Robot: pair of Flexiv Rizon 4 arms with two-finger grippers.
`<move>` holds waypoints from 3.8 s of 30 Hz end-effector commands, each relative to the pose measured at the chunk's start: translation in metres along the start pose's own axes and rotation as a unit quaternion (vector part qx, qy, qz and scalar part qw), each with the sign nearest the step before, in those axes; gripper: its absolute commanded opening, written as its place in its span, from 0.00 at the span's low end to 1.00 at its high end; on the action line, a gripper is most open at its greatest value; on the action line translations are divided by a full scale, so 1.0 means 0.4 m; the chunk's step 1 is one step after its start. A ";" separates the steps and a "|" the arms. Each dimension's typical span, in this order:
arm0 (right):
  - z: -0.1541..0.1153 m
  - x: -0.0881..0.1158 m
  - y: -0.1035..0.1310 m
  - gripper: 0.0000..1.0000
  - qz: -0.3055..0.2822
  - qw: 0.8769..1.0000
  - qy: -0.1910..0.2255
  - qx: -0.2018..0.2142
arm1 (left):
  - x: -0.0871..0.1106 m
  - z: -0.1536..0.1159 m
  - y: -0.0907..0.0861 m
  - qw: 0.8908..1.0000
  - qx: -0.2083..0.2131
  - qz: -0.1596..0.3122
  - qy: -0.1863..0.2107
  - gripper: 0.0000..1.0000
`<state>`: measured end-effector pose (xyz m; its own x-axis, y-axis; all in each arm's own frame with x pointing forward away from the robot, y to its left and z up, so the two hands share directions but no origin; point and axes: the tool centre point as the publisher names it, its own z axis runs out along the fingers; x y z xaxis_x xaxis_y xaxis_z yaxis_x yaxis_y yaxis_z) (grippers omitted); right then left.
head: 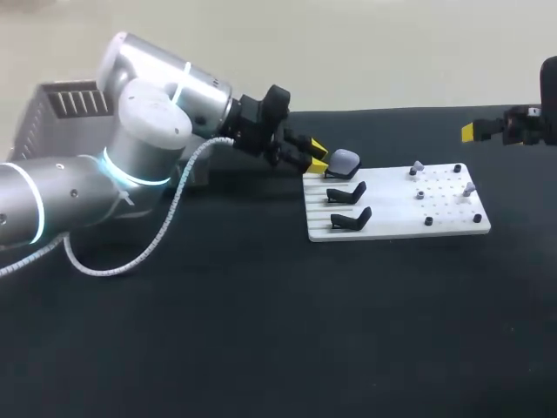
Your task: Pick up each earbud case from the left stands, insert the matching earbuds, close the lid, and place the case in the box.
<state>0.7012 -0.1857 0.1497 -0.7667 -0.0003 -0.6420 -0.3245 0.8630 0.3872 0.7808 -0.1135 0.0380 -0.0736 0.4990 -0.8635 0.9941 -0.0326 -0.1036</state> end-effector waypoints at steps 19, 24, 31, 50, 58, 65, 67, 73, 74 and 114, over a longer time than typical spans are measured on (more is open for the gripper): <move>-0.001 0.001 0.000 1.00 0.000 1.000 0.000 0.000 | 0.000 0.026 0.011 1.000 0.012 0.009 0.009 0.46; -0.001 0.001 0.000 1.00 0.000 1.000 0.000 0.000 | 0.001 0.023 -0.003 1.000 0.000 0.015 0.008 0.46; -0.001 0.001 0.000 1.00 0.000 1.000 0.000 0.000 | 0.003 0.025 -0.022 1.000 -0.006 0.019 0.000 0.46; -0.001 0.001 0.000 1.00 0.000 1.000 0.000 0.000 | 0.003 0.035 0.008 1.000 -0.010 0.023 -0.010 0.45; -0.001 0.001 0.000 1.00 0.000 1.000 0.000 0.000 | -0.003 0.045 0.015 1.000 -0.004 0.028 -0.012 0.45; -0.001 0.001 0.000 1.00 0.000 1.000 0.000 0.000 | -0.005 0.049 0.022 0.999 0.001 0.030 -0.013 0.44; -0.001 0.001 0.000 1.00 0.000 1.000 0.000 0.000 | -0.006 0.049 0.024 0.999 0.001 0.030 -0.014 0.43; -0.001 0.001 0.000 1.00 0.000 1.000 0.000 0.000 | -0.006 0.052 0.028 0.999 0.004 0.031 -0.016 0.42; -0.001 0.001 0.000 1.00 0.000 1.000 0.000 0.000 | -0.006 0.053 0.028 0.999 0.005 0.031 -0.016 0.41; -0.001 0.001 0.000 1.00 0.000 1.000 0.000 0.000 | -0.020 0.048 0.002 0.998 0.004 0.047 -0.028 0.00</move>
<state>0.7012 -0.1857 0.1497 -0.7667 -0.0003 -0.6420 -0.3245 0.8630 0.3872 0.7858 -0.1399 0.0330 0.0111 0.4540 -0.8909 0.9951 -0.0928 -0.0349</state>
